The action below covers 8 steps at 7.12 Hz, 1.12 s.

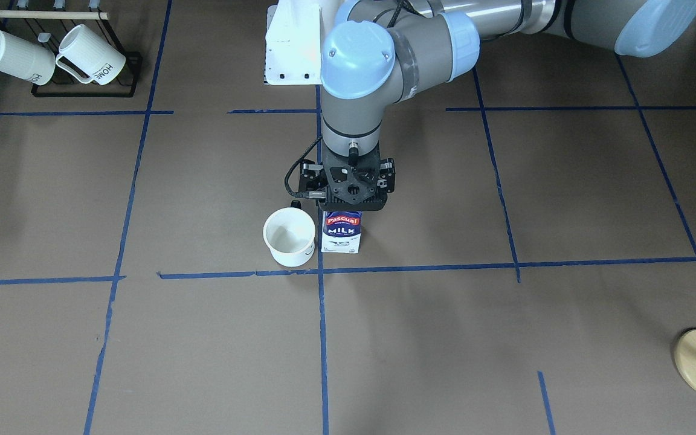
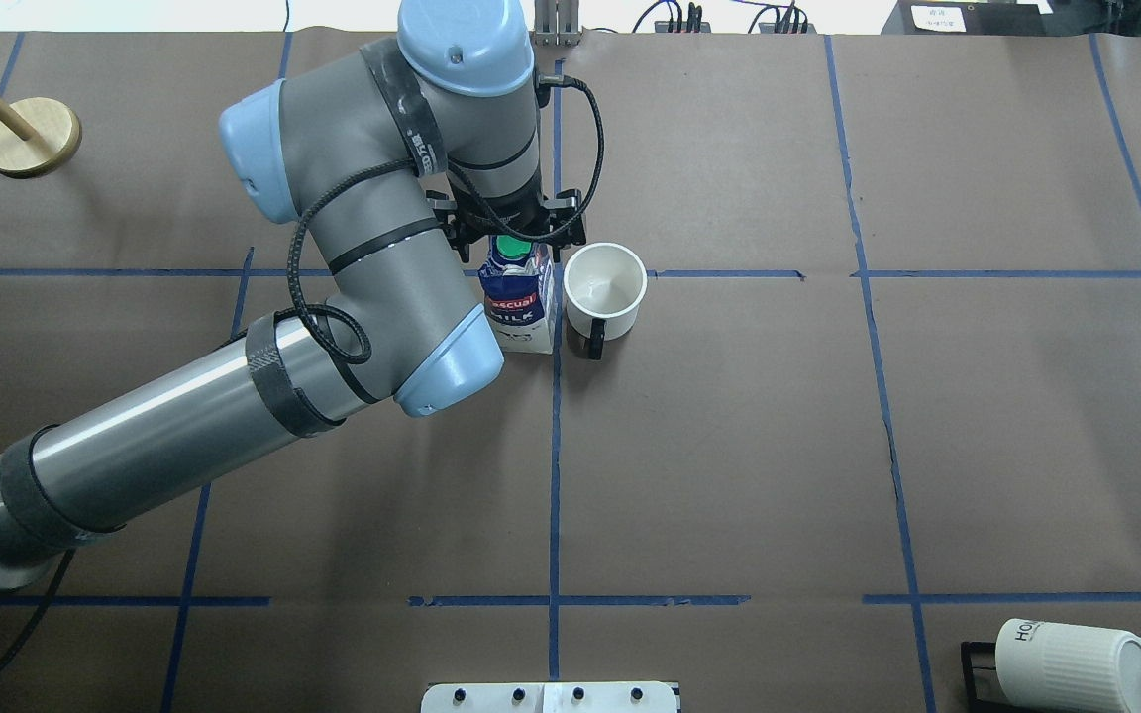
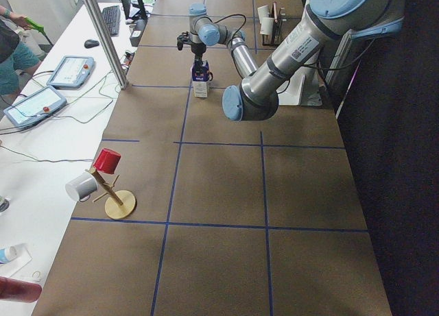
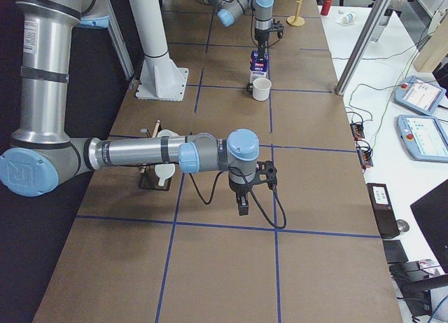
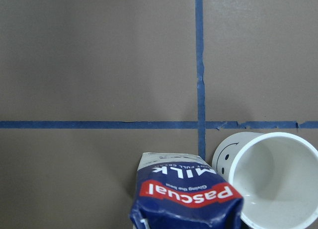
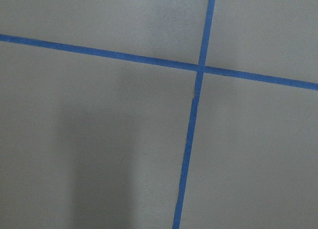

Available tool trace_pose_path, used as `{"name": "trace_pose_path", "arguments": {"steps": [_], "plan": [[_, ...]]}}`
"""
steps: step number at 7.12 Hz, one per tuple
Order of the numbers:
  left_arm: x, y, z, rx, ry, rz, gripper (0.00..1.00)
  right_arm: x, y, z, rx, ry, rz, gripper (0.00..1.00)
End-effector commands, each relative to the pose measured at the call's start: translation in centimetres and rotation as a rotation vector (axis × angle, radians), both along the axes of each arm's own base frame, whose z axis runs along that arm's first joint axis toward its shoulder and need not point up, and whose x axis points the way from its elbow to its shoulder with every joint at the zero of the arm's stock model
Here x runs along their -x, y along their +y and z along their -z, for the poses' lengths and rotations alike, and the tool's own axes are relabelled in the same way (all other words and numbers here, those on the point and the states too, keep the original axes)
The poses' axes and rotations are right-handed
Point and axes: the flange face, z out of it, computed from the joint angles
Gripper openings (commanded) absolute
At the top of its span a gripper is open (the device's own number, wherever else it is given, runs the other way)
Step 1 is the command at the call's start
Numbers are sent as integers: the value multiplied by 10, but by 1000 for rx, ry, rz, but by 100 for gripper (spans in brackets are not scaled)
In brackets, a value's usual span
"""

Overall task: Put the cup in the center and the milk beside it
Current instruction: 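Lower the milk carton beside the mug, farther from the right arm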

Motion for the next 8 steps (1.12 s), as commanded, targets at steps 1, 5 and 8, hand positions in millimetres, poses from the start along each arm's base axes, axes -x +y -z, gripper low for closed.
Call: {"name": "trace_pose_path", "arguments": {"steps": [1,5,8], "plan": [[47,0,29,-9,1,-12,100,0,0,0,-1,0,0,100],[268,-47,-153,-194,-98,-237,100,0,0,-20,36,7,0,100],[439,-31,-332,-115,-39,-276,100,1,-5,-13,28,0,-2,100]]}}
